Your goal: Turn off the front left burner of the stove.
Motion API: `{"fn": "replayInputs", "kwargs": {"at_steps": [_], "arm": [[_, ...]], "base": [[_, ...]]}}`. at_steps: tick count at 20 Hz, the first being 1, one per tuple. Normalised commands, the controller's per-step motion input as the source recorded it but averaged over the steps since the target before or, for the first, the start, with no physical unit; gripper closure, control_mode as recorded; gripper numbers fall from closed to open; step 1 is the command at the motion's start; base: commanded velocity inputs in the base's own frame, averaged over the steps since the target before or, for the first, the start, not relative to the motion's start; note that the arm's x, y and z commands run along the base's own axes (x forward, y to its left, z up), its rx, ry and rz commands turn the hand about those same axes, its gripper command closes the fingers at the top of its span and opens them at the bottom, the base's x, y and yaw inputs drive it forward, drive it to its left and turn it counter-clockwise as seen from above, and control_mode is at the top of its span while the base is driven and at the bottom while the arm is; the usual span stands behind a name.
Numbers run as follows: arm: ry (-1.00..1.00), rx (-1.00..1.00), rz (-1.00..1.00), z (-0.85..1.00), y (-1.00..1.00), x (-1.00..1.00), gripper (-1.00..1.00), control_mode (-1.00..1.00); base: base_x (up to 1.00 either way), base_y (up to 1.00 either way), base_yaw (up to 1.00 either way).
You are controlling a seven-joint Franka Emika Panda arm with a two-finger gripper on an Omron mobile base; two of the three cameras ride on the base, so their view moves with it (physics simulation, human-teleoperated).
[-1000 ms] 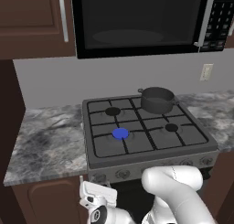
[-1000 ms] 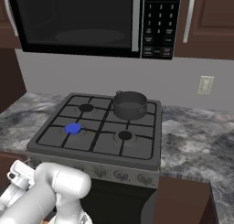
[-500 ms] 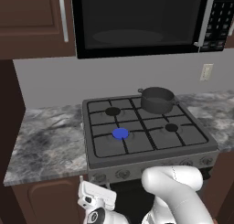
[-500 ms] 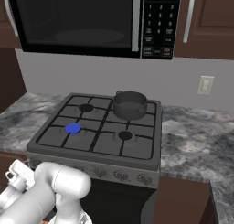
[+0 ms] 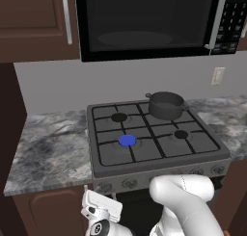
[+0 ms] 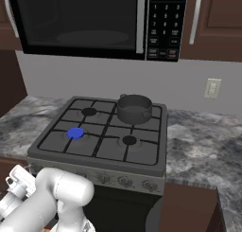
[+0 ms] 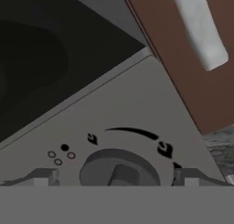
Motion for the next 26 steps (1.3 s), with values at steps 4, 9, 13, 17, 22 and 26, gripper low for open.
{"fn": "replayInputs", "kwargs": {"at_steps": [4, 9, 13, 17, 22, 26], "arm": [[0.00, 0.00, 0.00, 0.00, 0.00, 0.07, -1.00, -1.00], [0.00, 0.00, 0.00, 0.00, 0.00, 0.03, -1.00, -1.00], [0.00, 0.00, 0.00, 0.00, -0.05, 0.00, -1.00, -1.00], [0.00, 0.00, 0.00, 0.00, -0.15, 0.00, -1.00, -1.00], [0.00, 0.00, 0.00, 0.00, -0.07, 0.03, -1.00, -1.00], [0.00, 0.01, 0.00, 0.00, 0.00, 0.04, -1.00, -1.00]], "base": [[0.00, 0.00, 0.00], [0.00, 0.00, 0.00], [0.00, 0.00, 0.00], [0.00, 0.00, 0.00], [0.00, 0.00, 0.00], [0.00, 0.00, 0.00]]}}
